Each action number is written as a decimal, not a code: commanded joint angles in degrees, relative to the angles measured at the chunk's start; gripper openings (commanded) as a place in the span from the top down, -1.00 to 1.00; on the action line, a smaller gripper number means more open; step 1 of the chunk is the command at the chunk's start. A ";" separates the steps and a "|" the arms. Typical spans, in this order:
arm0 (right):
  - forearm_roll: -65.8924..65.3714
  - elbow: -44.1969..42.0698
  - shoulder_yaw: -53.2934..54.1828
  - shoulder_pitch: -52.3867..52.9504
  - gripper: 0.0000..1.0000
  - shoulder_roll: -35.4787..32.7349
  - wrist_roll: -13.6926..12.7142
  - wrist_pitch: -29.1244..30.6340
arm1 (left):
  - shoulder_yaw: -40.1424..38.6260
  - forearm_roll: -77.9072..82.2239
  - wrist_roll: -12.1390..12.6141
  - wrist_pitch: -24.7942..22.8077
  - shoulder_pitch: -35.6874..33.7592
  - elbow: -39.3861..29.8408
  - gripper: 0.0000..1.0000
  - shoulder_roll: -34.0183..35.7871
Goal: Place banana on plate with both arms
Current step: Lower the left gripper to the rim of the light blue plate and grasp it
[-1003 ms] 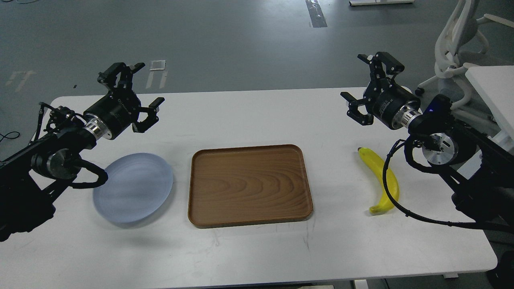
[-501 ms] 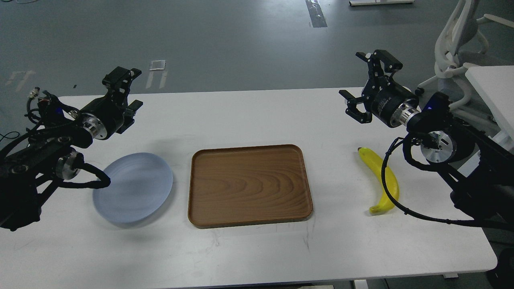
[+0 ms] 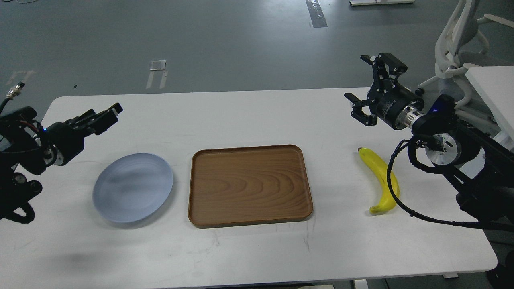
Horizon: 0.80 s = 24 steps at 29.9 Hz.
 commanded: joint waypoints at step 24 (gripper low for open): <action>-0.17 -0.23 0.08 0.22 -1.00 -0.43 0.25 -0.01 | 14.88 -0.91 -0.39 11.05 7.88 -3.64 -0.73 5.12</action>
